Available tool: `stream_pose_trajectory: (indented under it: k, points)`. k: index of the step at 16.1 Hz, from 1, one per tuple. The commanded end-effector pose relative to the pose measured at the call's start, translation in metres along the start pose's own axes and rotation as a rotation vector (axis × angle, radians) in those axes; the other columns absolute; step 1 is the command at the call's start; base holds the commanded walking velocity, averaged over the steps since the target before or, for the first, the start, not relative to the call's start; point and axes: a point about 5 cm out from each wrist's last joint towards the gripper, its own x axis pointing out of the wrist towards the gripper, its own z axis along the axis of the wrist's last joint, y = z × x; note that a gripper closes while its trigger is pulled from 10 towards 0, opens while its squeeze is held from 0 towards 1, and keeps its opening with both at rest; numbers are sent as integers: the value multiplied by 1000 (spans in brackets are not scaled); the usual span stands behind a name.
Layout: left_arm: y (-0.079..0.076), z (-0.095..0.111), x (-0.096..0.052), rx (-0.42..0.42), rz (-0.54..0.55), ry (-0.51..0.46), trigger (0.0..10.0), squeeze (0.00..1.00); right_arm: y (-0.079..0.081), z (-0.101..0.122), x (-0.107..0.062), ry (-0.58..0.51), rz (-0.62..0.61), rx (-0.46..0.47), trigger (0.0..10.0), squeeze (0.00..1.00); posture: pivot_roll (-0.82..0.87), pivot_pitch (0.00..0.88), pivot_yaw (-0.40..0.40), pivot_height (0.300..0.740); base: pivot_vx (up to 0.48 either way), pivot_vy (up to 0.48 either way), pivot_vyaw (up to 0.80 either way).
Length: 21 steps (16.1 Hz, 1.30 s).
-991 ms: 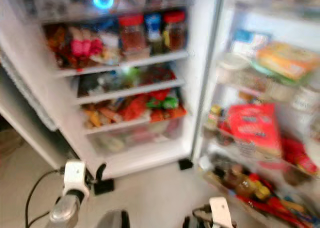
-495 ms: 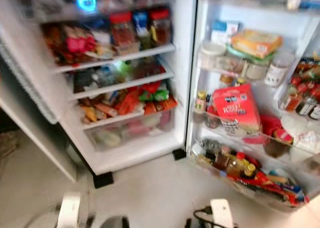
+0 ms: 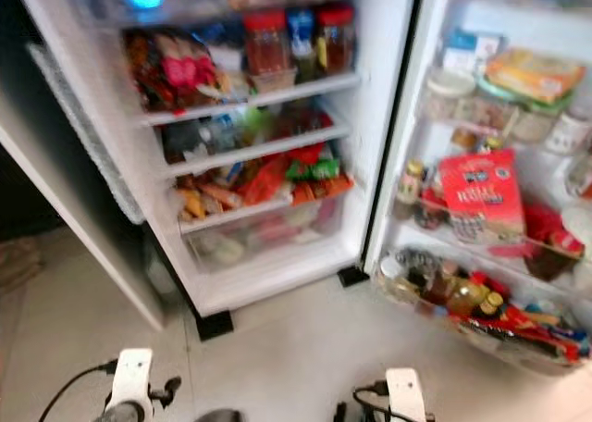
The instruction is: Restocking fridge
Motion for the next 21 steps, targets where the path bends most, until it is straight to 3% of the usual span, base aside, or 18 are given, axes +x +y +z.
stream_pose_trajectory:
  k: [1, 5, 16, 21]
  points:
    - [8, -9, -2, 6, 26, 32, 10000, 0, 5, -1, 1, 8, 11, 9, 10000, 0, -60, 0, 18, 637, 0, 458, 0]
    - [7, -9, -2, 14, 17, 35, 10000, 0, 6, 0, 1, -6, 14, 28, 10000, 0, -57, 0, 17, 637, 0, 0, 0]
    - [-1, -8, -2, 5, -11, 31, 10000, 0, 6, 0, 1, -1, 19, 40, 10000, 0, -56, 0, 16, 740, 0, 0, 0]
    - [-3, -10, -2, 11, -16, 44, 10000, 0, 5, -1, 1, -3, 6, 39, 10000, 0, -59, 0, 18, 740, 0, 0, 0]
